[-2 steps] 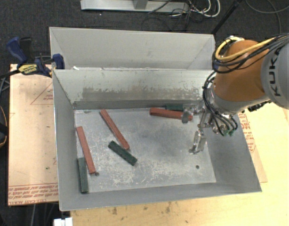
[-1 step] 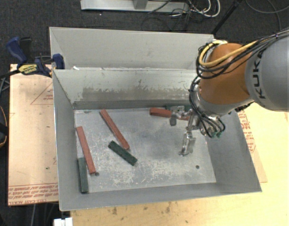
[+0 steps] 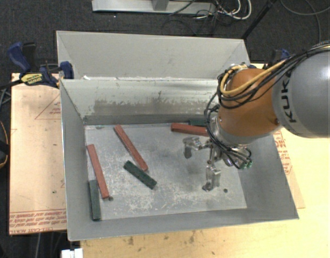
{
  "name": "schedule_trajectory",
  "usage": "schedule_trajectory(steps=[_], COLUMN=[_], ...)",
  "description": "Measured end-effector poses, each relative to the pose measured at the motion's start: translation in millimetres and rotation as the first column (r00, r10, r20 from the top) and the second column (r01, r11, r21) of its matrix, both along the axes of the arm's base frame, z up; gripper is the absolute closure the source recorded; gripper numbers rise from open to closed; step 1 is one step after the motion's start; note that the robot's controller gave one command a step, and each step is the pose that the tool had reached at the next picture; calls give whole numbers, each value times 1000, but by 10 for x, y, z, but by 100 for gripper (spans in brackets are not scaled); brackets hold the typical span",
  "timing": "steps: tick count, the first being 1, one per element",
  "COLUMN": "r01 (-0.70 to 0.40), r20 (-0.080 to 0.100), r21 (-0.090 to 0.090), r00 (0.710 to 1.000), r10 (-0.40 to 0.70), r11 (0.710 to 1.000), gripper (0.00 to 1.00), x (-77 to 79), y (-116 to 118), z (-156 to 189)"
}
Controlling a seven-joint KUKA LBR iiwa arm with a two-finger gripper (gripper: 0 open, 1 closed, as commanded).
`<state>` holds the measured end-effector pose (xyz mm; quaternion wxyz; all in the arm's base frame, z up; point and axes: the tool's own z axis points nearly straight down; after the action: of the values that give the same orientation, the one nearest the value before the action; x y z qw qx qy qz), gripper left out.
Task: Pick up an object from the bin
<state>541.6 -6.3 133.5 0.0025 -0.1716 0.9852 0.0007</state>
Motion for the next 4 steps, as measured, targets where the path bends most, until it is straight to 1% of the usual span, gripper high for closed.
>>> schedule_trajectory(steps=[1,2,3,4], r01=[166,178,99,350], r20=[-5,-4,-4,-3], r21=[-1,-1,0,-1], r00=[986,984,995,937], r10=[-166,-178,-99,-350], r11=[986,984,995,937], gripper=[0,0,0,0], x=[-12,-288,-181,-123], y=[270,664,716,888], z=[-115,-320,-444,-452])
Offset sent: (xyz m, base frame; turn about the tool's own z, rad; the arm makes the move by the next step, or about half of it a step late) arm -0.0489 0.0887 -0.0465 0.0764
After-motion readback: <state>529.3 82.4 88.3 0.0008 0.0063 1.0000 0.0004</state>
